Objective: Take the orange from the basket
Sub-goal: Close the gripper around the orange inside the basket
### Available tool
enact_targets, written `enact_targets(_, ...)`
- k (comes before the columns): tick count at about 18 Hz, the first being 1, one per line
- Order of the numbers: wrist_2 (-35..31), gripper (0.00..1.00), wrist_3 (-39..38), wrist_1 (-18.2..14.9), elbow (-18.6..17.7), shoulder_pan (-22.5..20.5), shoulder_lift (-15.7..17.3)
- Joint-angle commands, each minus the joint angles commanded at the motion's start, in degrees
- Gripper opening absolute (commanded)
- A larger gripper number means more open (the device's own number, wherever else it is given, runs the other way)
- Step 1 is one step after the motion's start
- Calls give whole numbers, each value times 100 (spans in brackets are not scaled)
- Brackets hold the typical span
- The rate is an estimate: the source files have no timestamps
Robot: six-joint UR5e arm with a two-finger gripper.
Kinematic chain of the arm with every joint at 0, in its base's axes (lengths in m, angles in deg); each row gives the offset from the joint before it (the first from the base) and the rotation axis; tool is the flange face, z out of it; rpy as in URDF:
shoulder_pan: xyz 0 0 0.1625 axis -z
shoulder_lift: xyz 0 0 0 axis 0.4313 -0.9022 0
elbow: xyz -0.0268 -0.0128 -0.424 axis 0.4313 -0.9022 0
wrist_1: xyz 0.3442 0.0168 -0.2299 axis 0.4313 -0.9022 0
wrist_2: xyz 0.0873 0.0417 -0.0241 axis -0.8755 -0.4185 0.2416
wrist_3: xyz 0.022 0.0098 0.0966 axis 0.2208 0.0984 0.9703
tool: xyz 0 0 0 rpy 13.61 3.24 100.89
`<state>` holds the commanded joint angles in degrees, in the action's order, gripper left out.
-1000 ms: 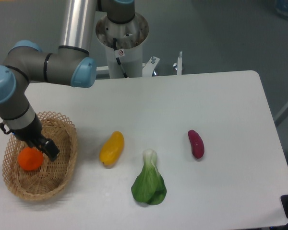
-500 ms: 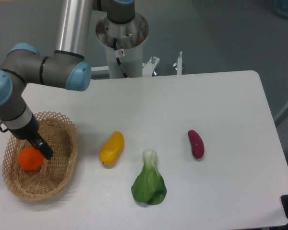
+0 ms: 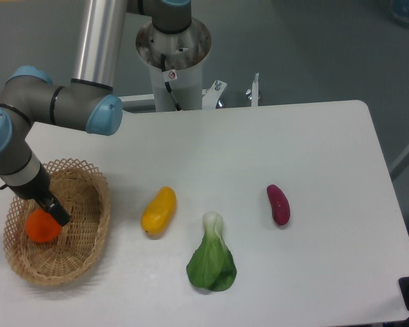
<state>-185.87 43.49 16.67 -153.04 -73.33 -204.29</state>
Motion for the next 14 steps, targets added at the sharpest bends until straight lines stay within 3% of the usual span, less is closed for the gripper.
enact_targets(14, 105, 100, -238, 194, 131, 62, -255)
